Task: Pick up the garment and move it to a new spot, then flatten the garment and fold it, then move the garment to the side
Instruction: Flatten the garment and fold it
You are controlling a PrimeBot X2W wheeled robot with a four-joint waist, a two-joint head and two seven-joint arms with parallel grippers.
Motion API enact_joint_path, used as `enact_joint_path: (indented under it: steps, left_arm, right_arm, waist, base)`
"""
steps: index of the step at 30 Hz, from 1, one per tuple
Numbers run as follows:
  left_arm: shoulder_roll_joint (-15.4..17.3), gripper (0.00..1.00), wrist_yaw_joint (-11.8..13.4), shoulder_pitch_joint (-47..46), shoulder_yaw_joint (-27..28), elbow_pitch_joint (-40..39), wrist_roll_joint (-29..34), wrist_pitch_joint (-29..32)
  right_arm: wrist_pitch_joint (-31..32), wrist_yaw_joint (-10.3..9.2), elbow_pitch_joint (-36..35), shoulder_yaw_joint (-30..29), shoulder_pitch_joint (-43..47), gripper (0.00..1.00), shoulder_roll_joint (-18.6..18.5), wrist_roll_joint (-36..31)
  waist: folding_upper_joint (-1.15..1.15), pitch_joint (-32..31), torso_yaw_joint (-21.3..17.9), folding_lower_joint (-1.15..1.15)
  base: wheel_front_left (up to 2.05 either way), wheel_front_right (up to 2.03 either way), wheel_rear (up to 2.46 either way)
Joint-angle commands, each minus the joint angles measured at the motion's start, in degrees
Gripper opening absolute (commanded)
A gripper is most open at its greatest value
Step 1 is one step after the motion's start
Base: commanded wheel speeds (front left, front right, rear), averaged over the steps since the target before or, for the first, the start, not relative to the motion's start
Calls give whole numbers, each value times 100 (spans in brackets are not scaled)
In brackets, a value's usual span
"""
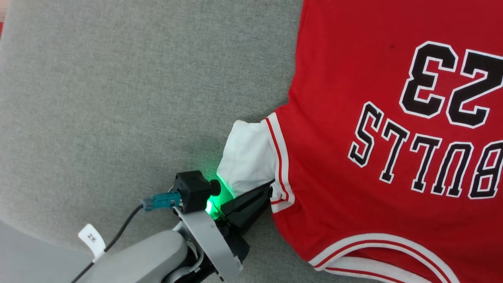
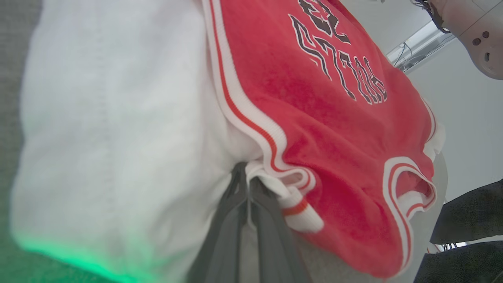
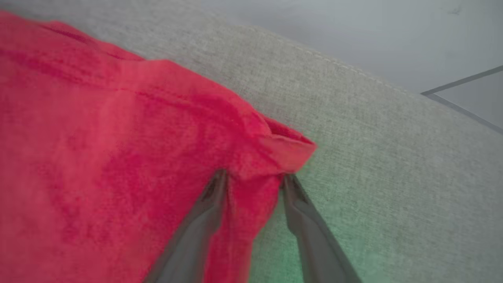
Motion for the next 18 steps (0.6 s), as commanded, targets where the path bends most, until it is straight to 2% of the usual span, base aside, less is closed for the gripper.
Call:
enact_joint_path:
  steps: [1,7,12,13,18]
  left_arm:
    - [236,0,190,299,-15,794,-170,206]
    - [352,0,117,589,150,900,-235,186]
    - [448,0,134,931,352,835,-313,165]
    - [448,0,134,931,352,835,-313,165]
    - [495,0,143,1232,593,682,-307,141]
  right_arm:
    - [32,1,266,216,343,0,78,115]
    - [-175,-3,131,503,786,0,-233,659]
    - [-167,-3,-787,918,1602,0,-761,1415]
    - [-167,-3,-787,918,1602,0,-761,1415]
    - [-310,-3,-2032,1017,2771,0,-1500,2169]
  waist:
    - [0,-188,-99,0]
    - [0,-783,-319,0]
    - [0,-1281,-621,0]
    - [0,-1281,-621,0]
    - [0,-1608,-887,0]
  base:
    - [0,0,0]
    - [0,0,0]
    - [0,0,0]
    - [0,0,0]
    - [0,0,0]
